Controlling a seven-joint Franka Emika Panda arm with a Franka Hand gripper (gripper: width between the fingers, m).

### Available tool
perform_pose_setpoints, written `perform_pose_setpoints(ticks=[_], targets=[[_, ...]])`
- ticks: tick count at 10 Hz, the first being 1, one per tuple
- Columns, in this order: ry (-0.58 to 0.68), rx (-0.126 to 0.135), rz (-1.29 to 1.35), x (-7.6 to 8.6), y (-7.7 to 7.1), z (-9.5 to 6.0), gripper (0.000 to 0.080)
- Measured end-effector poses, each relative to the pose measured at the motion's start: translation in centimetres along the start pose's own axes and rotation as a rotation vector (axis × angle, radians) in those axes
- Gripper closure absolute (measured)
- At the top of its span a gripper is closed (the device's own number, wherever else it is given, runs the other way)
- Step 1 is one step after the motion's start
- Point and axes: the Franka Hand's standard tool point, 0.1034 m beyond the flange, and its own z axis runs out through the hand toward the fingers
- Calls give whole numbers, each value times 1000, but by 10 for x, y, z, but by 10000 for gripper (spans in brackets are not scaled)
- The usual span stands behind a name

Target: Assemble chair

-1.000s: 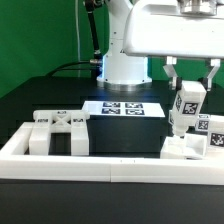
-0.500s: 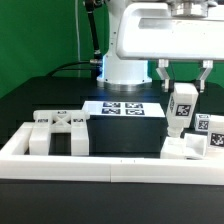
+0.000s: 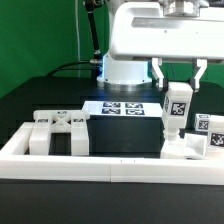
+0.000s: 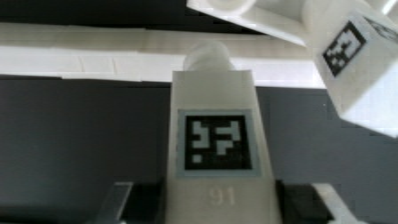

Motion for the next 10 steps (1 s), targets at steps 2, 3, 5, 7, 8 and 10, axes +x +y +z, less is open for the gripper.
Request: perform_pose_setpoints(ticks=[2,3,5,7,8,10], targets=[[-7,0,0,-4,0,1,509],[-13,-1,-1,-8,0,2,509],[15,-4,-6,-10,-2,4,509],[57,-13,-12,-11,0,6,509],[56,-13,-12,-11,0,6,509],[52,-11,-16,-15,-3,8,509]])
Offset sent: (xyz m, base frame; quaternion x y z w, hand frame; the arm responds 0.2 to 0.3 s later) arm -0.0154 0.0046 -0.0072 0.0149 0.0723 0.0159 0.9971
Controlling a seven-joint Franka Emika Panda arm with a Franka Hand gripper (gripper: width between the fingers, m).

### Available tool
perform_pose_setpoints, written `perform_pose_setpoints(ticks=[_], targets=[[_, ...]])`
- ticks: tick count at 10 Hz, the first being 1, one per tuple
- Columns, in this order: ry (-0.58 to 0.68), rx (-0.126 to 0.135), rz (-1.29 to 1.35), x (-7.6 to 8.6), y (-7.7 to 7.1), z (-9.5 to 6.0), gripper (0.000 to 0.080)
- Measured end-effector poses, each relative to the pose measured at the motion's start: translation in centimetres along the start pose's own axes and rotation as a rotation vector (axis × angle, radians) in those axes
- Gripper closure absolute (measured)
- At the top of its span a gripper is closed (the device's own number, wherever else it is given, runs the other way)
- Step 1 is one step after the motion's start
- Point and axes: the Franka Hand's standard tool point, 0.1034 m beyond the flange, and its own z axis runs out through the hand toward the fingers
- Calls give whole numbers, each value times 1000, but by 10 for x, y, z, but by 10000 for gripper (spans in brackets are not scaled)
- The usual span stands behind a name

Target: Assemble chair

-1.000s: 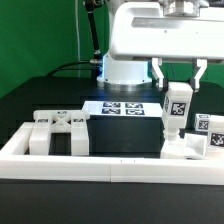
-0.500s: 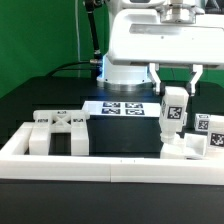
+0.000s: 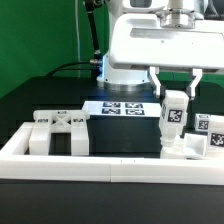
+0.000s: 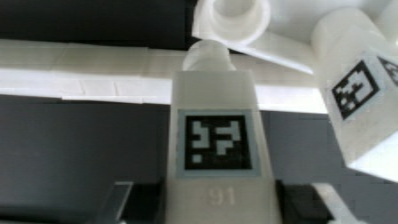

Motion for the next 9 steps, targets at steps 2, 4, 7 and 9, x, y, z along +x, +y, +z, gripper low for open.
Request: perform_pose_setpoints(ticks=[2,4,7,9], targets=[[-4,2,-3,-3,-2,1,509],[-13,6,-11,-10,-8,3,509],[-20,8,-18,-13,-12,5,509],[-28,7,-20,-17,-12,9,509]])
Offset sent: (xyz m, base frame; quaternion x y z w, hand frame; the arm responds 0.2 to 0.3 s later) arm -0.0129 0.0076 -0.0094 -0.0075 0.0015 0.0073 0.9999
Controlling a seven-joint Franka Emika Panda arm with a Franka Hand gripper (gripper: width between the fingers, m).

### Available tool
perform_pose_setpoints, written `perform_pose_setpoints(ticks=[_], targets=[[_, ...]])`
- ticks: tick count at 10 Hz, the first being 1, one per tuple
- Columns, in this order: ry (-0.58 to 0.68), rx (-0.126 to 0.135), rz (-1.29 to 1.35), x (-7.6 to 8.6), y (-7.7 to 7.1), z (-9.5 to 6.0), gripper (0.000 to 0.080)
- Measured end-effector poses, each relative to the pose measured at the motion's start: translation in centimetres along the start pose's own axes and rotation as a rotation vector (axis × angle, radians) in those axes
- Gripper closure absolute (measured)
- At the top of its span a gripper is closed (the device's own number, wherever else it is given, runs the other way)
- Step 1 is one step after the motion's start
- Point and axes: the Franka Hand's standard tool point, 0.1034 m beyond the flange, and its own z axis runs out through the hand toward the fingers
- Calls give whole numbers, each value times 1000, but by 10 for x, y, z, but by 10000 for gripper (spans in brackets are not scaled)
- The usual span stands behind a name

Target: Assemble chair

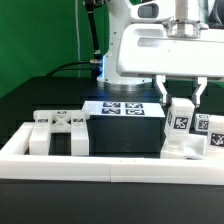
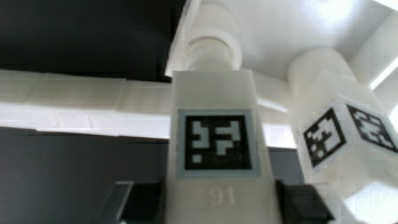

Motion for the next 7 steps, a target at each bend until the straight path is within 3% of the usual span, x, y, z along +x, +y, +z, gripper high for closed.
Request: perform_pose_setpoints(ticks=[7], targets=[[41,-13,-14,-1,3,8,509]])
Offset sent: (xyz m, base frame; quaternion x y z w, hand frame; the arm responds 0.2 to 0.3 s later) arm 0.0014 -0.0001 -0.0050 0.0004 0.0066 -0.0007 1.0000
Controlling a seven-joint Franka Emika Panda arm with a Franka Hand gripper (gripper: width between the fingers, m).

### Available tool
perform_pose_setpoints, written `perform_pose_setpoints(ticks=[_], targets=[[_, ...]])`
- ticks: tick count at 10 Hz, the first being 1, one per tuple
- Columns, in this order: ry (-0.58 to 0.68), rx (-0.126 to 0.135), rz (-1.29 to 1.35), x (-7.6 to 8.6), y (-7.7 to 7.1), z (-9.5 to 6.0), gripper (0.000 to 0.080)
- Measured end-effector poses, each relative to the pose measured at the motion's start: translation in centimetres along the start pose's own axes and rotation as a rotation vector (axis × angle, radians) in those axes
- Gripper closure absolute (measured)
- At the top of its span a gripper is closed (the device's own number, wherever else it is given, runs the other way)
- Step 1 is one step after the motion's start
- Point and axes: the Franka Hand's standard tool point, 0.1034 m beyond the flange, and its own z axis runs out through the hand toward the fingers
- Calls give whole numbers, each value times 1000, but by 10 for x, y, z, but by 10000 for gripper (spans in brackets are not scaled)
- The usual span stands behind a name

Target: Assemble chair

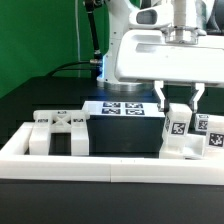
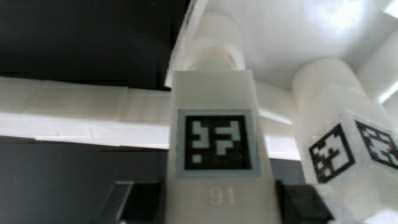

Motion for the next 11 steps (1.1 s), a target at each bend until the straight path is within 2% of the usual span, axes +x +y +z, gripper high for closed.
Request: perform_pose_setpoints(ticks=[5,6,7,8,9,11], targets=[[68,-14,-14,2,1,6,509],[67,-14,-16,2,1,6,452],[67,-15,-17,2,1,6,315],[67,-15,-20,2,1,6,315],[66,-15,-21,2,1,6,183],[63,-16,-32,2,3,6,160]])
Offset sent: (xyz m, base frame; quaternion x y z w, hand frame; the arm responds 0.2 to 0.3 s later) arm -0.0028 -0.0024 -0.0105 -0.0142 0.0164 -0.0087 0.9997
